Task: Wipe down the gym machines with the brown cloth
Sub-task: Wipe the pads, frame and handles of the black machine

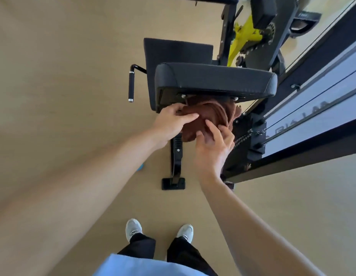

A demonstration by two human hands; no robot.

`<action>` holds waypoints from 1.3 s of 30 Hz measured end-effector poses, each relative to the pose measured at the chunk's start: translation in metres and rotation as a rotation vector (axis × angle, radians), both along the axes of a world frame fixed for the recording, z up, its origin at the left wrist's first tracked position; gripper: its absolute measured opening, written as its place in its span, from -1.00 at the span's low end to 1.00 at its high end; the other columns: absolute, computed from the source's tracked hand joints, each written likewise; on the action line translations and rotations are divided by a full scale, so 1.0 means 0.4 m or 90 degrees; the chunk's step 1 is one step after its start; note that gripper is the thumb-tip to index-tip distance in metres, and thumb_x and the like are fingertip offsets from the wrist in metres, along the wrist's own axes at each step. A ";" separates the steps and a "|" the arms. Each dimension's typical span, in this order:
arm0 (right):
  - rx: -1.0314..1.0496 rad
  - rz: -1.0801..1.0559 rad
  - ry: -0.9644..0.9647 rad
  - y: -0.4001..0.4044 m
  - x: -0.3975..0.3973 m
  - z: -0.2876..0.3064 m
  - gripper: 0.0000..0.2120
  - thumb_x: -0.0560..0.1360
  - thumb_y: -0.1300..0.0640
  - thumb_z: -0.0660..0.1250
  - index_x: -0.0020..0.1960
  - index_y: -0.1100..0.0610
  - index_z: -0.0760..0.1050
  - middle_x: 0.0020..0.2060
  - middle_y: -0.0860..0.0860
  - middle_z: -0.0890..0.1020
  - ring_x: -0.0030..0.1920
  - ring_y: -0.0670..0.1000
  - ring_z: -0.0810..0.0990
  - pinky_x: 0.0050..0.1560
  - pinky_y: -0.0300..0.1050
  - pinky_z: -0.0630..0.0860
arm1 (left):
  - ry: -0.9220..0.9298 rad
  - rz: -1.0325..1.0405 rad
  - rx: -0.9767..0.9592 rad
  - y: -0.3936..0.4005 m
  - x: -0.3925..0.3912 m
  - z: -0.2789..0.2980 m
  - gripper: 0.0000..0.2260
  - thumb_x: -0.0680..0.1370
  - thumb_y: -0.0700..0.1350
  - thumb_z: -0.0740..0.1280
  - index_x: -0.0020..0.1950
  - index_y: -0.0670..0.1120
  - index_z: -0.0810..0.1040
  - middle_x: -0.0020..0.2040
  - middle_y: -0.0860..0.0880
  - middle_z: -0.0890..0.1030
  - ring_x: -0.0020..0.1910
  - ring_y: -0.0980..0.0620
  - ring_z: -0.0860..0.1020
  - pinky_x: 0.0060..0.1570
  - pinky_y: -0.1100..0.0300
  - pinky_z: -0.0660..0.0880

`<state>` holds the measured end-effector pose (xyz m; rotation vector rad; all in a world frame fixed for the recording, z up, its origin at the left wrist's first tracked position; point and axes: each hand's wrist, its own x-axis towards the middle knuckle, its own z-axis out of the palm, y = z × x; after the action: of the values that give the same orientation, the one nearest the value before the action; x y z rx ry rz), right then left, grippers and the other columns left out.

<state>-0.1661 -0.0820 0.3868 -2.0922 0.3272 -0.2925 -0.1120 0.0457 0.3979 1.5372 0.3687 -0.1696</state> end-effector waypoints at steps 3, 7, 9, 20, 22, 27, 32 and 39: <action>0.596 -0.088 0.147 0.018 0.026 0.032 -0.73 0.67 0.23 0.23 0.34 0.10 0.54 0.09 0.01 0.65 0.09 0.00 0.64 0.25 -0.01 0.61 | -0.002 -0.032 0.024 0.013 -0.002 -0.029 -0.86 0.39 0.01 0.55 -0.10 0.09 0.66 -0.10 0.06 0.74 -0.11 0.10 0.71 -0.06 0.15 0.65; 0.763 -0.030 0.162 -0.001 0.065 0.031 -0.70 0.70 0.23 0.16 0.42 0.17 0.42 0.12 0.13 0.66 0.14 0.10 0.65 0.26 0.29 0.57 | -0.006 -0.038 0.084 0.011 -0.006 -0.054 -0.94 0.45 -0.03 0.54 -0.14 0.12 0.69 -0.21 0.18 0.71 -0.21 0.25 0.66 -0.13 0.36 0.54; 0.535 0.036 0.169 -0.018 0.059 0.016 -0.73 0.68 0.25 0.18 0.34 0.07 0.47 0.15 0.00 0.66 0.16 -0.04 0.64 0.23 0.10 0.58 | 0.002 -0.022 0.101 -0.003 -0.001 -0.062 -0.94 0.45 -0.02 0.53 -0.19 0.11 0.68 -0.30 0.18 0.69 -0.25 0.19 0.65 -0.13 0.28 0.56; -0.073 0.444 0.008 -0.161 0.134 -0.174 -0.53 0.68 0.21 0.21 0.57 -0.02 0.34 0.50 -0.10 0.41 0.54 -0.01 0.25 0.46 -0.09 0.28 | -0.104 0.071 0.177 -0.059 -0.019 -0.185 -0.91 0.56 -0.25 0.42 0.04 -0.20 0.57 -0.18 -0.10 0.67 -0.38 0.25 0.64 -0.28 0.40 0.52; -0.080 0.450 -0.017 -0.160 0.141 -0.219 -0.49 0.68 0.24 0.22 0.59 -0.03 0.29 0.48 -0.16 0.37 0.52 -0.09 0.21 0.39 -0.25 0.22 | -0.147 0.068 0.207 -0.061 -0.002 -0.211 -0.94 0.57 -0.26 0.40 0.03 -0.20 0.59 -0.18 -0.03 0.66 -0.33 0.32 0.62 -0.26 0.47 0.48; -0.094 0.451 -0.063 -0.139 0.199 -0.309 -0.52 0.70 0.16 0.21 0.58 -0.10 0.29 0.39 -0.23 0.39 0.49 -0.03 0.35 0.36 -0.23 0.35 | -0.283 0.063 0.362 -0.015 0.075 -0.325 -0.85 0.56 -0.07 0.41 0.03 -0.13 0.68 -0.15 0.04 0.70 -0.21 0.25 0.62 -0.18 0.37 0.51; -0.140 0.372 -0.247 -0.118 0.223 -0.383 -0.53 0.65 0.14 0.29 0.55 -0.02 0.36 0.38 -0.02 0.47 0.46 0.06 0.34 0.32 -0.08 0.46 | -0.496 0.075 0.412 -0.006 0.110 -0.395 -0.98 0.58 -0.10 0.41 -0.01 -0.02 0.62 -0.18 0.21 0.62 -0.20 0.31 0.60 -0.19 0.48 0.46; -0.115 0.296 -0.413 -0.067 0.302 -0.481 -0.48 0.54 0.21 0.40 0.46 0.03 0.36 0.29 -0.02 0.38 0.32 0.04 0.37 0.24 -0.11 0.48 | -0.611 0.114 0.423 -0.012 0.193 -0.488 -0.79 0.57 0.05 0.38 0.04 -0.07 0.69 -0.14 0.06 0.71 -0.15 0.13 0.66 -0.13 0.11 0.63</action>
<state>-0.0453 -0.1088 0.1946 -2.0455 -0.5806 -0.7067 -0.0348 0.0408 0.2027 2.0133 -0.2412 0.8911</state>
